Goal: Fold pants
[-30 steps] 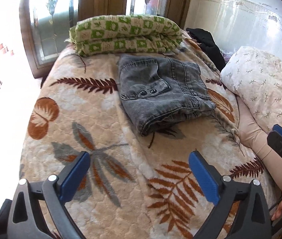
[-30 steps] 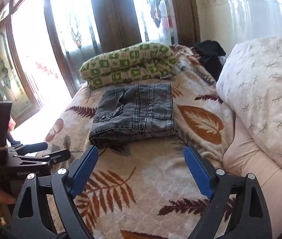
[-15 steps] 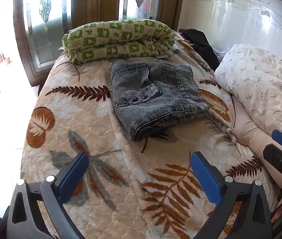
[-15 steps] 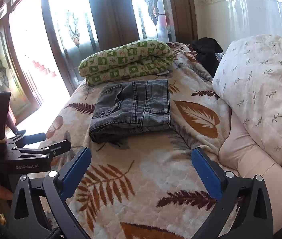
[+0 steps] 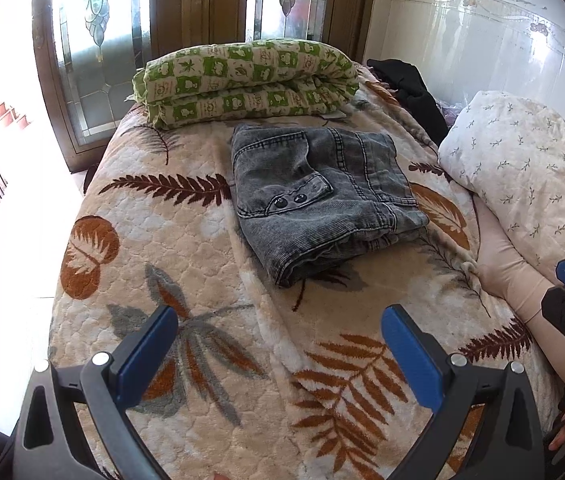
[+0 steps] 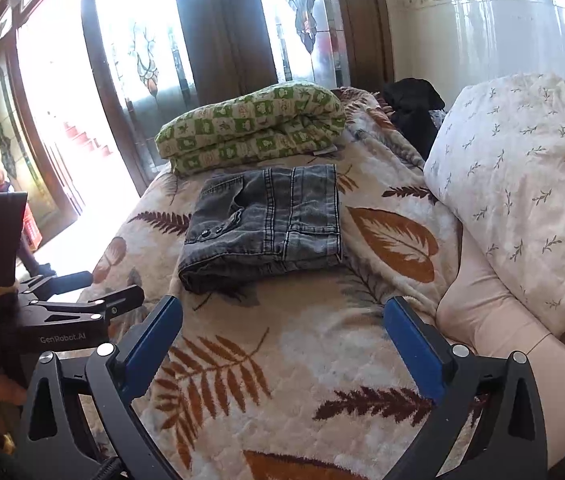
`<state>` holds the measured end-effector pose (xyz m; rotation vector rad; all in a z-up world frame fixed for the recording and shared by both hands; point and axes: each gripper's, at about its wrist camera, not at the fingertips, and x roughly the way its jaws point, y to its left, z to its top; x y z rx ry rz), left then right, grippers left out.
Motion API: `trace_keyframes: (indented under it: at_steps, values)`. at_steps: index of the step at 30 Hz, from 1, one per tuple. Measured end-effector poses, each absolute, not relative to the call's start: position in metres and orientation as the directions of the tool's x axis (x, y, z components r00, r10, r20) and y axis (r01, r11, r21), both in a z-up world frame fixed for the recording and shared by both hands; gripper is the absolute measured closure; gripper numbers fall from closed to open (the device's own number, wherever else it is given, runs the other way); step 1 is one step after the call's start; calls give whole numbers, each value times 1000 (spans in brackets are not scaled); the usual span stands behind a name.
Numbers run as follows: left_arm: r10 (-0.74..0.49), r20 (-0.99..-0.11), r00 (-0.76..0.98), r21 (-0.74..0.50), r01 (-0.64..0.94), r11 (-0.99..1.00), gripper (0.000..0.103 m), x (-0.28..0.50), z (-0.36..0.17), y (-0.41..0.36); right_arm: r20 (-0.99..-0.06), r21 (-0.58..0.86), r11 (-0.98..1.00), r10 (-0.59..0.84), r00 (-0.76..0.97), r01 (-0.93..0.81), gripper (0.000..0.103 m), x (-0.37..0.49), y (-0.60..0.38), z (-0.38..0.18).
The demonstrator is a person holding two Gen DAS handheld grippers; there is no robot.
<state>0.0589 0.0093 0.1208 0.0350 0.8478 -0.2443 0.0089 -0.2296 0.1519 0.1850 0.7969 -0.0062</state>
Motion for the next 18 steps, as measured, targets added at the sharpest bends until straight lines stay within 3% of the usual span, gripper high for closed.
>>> trace_keyframes:
  at_steps: [18]
  values:
    - [-244,-718,651,-62,290,955,0,53,140,-3,-709,139,989,63,703,52,1,11,-225,162]
